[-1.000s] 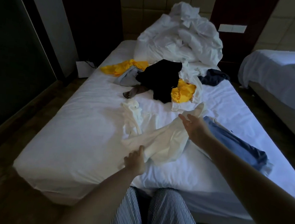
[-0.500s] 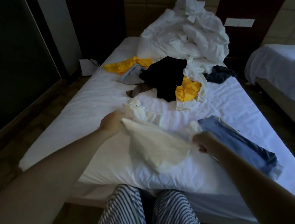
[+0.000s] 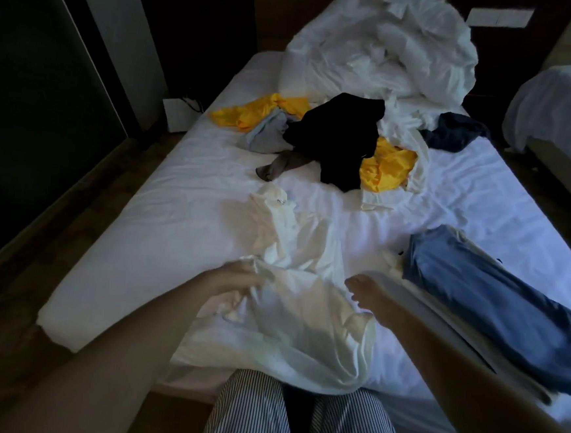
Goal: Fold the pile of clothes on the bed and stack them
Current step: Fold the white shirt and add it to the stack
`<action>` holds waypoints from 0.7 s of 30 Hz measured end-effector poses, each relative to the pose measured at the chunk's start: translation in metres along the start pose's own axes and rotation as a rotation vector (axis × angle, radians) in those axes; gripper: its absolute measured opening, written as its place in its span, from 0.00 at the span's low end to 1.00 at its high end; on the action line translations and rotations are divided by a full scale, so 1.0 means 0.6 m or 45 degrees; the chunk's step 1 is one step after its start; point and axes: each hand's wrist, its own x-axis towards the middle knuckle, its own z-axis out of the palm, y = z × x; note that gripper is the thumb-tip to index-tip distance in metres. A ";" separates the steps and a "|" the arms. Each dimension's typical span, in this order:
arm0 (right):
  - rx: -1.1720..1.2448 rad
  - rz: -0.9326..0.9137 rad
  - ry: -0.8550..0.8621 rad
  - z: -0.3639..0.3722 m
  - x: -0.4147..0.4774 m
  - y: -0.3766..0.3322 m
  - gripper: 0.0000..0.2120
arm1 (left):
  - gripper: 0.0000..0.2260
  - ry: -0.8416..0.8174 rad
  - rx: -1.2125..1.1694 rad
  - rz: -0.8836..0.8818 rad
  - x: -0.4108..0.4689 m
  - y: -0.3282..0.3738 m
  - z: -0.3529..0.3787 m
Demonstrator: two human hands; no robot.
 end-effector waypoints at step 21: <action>0.528 -0.239 0.198 -0.080 0.089 -0.024 0.14 | 0.17 -0.017 -1.537 -0.187 0.099 -0.028 -0.028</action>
